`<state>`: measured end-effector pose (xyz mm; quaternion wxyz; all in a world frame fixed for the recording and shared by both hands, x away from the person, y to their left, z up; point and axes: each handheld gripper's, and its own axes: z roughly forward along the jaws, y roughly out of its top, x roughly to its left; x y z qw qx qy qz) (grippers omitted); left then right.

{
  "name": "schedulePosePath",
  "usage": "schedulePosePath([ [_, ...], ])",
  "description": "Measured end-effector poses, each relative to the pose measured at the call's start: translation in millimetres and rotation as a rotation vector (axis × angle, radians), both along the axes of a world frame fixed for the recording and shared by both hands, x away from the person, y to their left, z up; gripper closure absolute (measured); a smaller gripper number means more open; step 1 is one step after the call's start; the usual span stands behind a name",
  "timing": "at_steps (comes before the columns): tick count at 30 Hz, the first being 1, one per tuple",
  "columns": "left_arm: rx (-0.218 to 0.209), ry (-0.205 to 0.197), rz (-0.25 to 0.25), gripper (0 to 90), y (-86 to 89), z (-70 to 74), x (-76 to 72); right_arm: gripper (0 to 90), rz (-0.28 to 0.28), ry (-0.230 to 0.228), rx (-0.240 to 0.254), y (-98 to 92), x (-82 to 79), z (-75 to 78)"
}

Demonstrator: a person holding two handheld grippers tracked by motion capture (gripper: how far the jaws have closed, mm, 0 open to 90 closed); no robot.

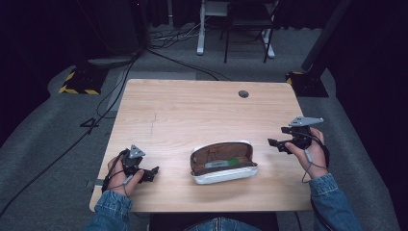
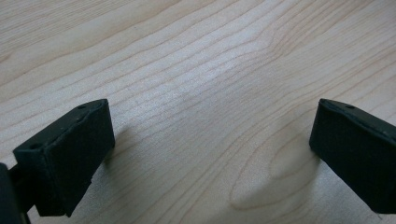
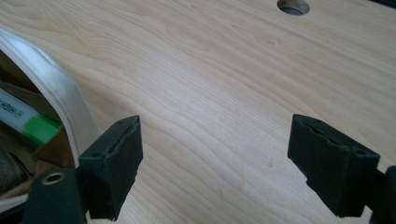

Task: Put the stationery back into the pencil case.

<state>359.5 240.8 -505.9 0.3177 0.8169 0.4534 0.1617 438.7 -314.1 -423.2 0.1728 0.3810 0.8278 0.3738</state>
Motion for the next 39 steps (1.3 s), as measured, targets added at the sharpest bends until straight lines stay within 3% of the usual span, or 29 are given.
schedulePosePath([
  [16,0.001,0.001,-0.001,0.2,0.1,0.1,0.0,17.9,-0.059,0.036,-0.01,-21.6,-10.0,-33.0],
  [27,0.001,0.0,-0.002,0.2,0.1,0.1,0.1,18.1,-0.087,0.051,-0.022,-19.4,-16.0,-59.3],
  [39,0.001,0.001,-0.001,0.2,0.1,0.1,0.0,18.4,-0.092,0.013,-0.023,-13.9,-15.0,-76.4],
])
